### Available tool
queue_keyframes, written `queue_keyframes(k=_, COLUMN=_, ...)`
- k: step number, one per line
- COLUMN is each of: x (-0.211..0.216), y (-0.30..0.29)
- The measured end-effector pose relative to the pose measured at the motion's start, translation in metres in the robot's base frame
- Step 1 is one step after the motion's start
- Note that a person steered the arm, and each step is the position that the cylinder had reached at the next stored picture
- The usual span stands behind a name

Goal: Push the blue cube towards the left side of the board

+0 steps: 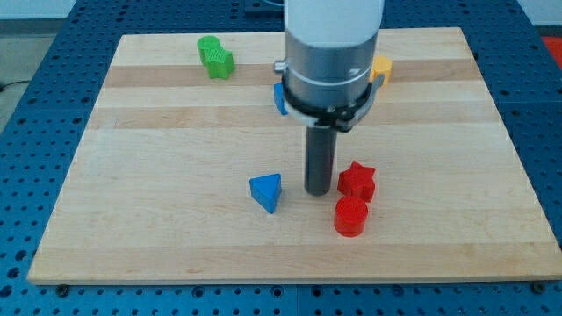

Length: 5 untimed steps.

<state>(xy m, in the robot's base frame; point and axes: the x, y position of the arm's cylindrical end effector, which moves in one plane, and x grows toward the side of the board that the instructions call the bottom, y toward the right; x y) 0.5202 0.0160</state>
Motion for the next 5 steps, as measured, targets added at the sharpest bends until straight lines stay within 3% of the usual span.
queue_keyframes(k=2, x=0.013, y=-0.038)
queue_keyframes(k=5, x=-0.105, y=0.038)
